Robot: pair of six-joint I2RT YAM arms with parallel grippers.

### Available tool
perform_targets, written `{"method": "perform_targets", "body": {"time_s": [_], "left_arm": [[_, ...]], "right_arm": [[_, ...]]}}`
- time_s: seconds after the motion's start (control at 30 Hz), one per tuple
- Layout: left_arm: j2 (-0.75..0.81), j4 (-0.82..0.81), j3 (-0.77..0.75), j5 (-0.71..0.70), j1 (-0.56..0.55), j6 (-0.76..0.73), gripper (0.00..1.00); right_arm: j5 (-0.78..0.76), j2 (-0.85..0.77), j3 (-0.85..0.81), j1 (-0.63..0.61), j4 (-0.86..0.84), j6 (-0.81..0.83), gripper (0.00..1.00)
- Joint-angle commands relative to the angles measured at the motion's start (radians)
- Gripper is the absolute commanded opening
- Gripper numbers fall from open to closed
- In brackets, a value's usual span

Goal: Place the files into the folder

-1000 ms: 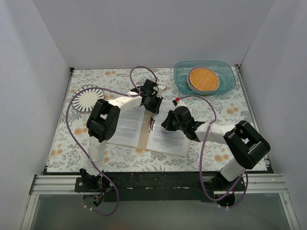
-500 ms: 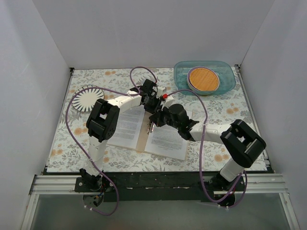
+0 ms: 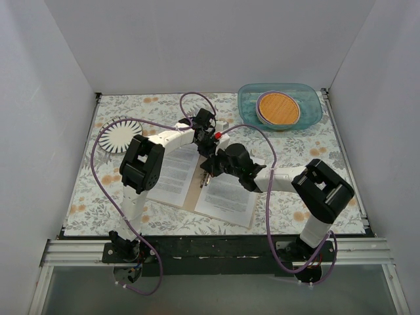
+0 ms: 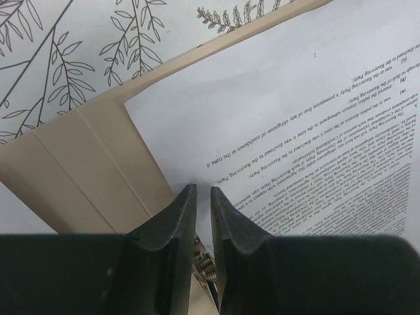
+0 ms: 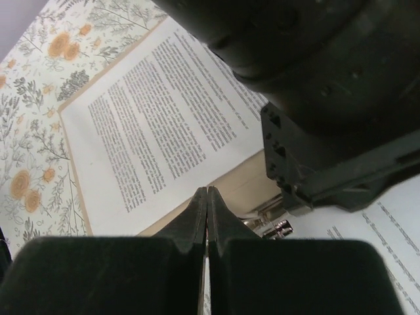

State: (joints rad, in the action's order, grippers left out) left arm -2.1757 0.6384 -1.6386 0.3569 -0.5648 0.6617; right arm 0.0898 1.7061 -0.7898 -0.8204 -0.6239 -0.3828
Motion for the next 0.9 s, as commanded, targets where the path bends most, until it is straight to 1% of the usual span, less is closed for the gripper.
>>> {"method": "perform_targets", "body": {"time_s": [0.0,0.6,0.87], "left_arm": [[-0.056,0.101,0.037,-0.009,-0.006,-0.008,0.15],[-0.044,0.090,0.049,-0.041,-0.004,-0.014,0.14],[-0.045,0.092,0.043,-0.053,0.000,-0.016,0.14]], "right_arm": [[0.025,0.010,-0.058,-0.019,-0.025,0.042,0.01],[0.057,0.067,-0.063,-0.055,0.003,-0.002,0.01],[0.065,0.070,-0.028,-0.083,0.018,-0.008,0.01]]}}
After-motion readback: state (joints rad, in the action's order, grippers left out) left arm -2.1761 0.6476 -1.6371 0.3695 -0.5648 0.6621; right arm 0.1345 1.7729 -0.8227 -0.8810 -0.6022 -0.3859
